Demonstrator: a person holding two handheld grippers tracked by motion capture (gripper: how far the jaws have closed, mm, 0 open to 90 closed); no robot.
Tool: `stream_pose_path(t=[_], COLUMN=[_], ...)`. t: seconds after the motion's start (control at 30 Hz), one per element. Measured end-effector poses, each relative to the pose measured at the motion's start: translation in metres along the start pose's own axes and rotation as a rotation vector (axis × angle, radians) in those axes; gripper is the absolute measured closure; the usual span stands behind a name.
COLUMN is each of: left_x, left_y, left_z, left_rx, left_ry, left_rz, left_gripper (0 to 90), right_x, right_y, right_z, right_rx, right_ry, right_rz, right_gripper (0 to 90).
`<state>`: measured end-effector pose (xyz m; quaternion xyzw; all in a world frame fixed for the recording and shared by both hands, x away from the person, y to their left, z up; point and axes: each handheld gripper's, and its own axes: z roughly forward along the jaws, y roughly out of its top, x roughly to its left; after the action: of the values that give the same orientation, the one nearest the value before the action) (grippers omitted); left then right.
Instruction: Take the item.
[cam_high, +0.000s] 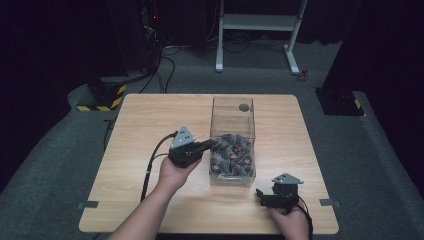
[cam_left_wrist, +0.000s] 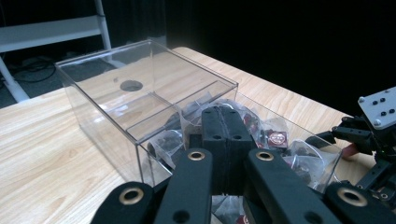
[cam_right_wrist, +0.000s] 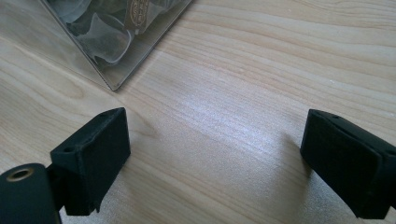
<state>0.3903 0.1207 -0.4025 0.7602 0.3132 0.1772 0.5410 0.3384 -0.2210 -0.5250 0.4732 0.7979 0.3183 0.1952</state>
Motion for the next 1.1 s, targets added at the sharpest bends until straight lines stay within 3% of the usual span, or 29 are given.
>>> stream_pose_path(t=[1.1], left_x=[0.032], left_y=[-0.004], left_z=[-0.029], left_rx=[-0.012], left_ry=[0.091], left_rz=[-0.023], left_gripper=[90.0], right_x=[0.000], right_y=[0.000], right_z=[0.000], right_rx=[-0.001], right_ry=[-0.001], right_rz=[-0.001], right_gripper=[8.0])
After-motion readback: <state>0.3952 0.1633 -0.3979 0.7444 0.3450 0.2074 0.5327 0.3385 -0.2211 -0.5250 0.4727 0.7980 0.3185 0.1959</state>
